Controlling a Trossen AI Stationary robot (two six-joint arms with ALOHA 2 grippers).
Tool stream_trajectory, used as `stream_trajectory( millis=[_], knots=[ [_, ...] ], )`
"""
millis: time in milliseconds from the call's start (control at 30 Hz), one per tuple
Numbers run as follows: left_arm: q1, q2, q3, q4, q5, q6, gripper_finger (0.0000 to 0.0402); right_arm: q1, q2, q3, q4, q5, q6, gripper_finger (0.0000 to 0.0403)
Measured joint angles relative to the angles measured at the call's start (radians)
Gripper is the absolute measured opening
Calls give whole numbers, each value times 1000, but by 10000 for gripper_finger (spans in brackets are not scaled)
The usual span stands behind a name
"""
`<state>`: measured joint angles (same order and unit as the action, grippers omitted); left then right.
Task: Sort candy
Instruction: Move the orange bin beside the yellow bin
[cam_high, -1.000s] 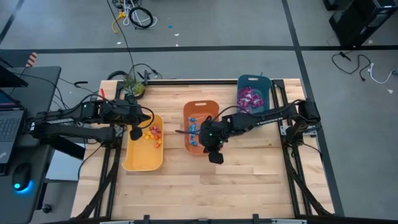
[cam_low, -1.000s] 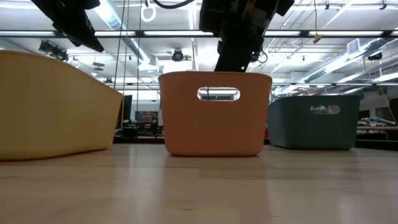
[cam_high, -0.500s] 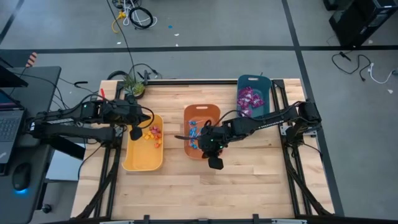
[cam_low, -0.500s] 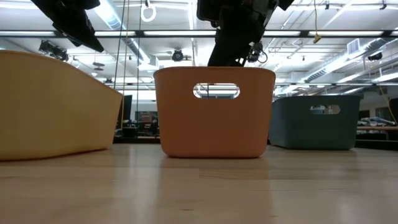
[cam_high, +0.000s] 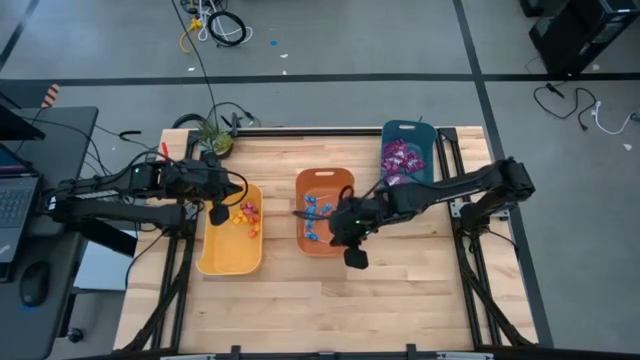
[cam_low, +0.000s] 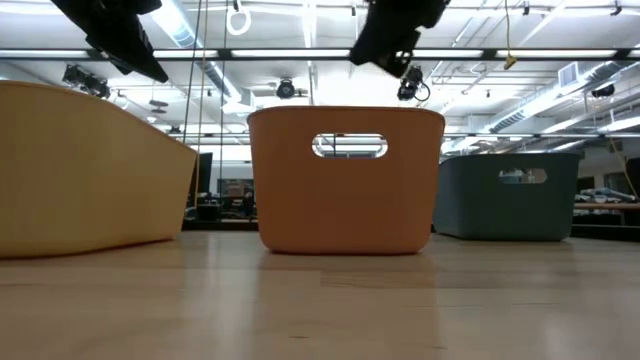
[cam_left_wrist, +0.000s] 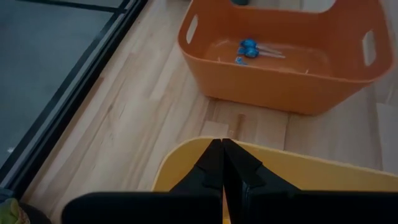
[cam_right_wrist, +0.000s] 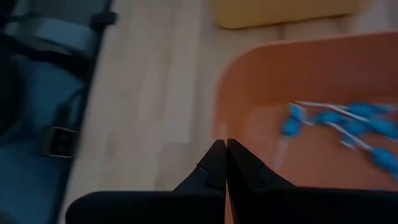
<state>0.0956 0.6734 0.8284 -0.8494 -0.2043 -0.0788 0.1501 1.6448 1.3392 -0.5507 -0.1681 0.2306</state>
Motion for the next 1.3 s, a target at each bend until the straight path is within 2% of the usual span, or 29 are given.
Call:
stream_trajectory(
  millis=[167, 367, 500, 667, 767, 933, 1100, 1300],
  knots=[
    [0, 0, 0, 44, 54, 25, 1, -26, -50, 0, -124, 148, 2, 0],
    [0, 0, 0, 84, 87, 42, 1, -97, -42, 0, -226, 190, 21, 0],
    [0, 0, 0, 96, 87, 49, 1, -139, -23, -1, -339, 266, 44, 0],
    [0, 0, 0, 100, 87, 49, 1, -174, -20, -1, -398, 324, 65, 0],
    [0, 0, 0, 108, 88, 52, 1, -186, -16, -22, -386, 328, 48, 0],
    [0, 0, 0, 127, 116, 74, 1, -189, -14, -139, -319, 328, 16, 0],
    [0, 0, 0, 138, 119, 76, 1, -174, -14, -252, -202, 336, 14, 0],
    [0, 0, 0, 163, 119, 80, 1, -172, -14, -317, -80, 341, -3, 0]
  ],
)
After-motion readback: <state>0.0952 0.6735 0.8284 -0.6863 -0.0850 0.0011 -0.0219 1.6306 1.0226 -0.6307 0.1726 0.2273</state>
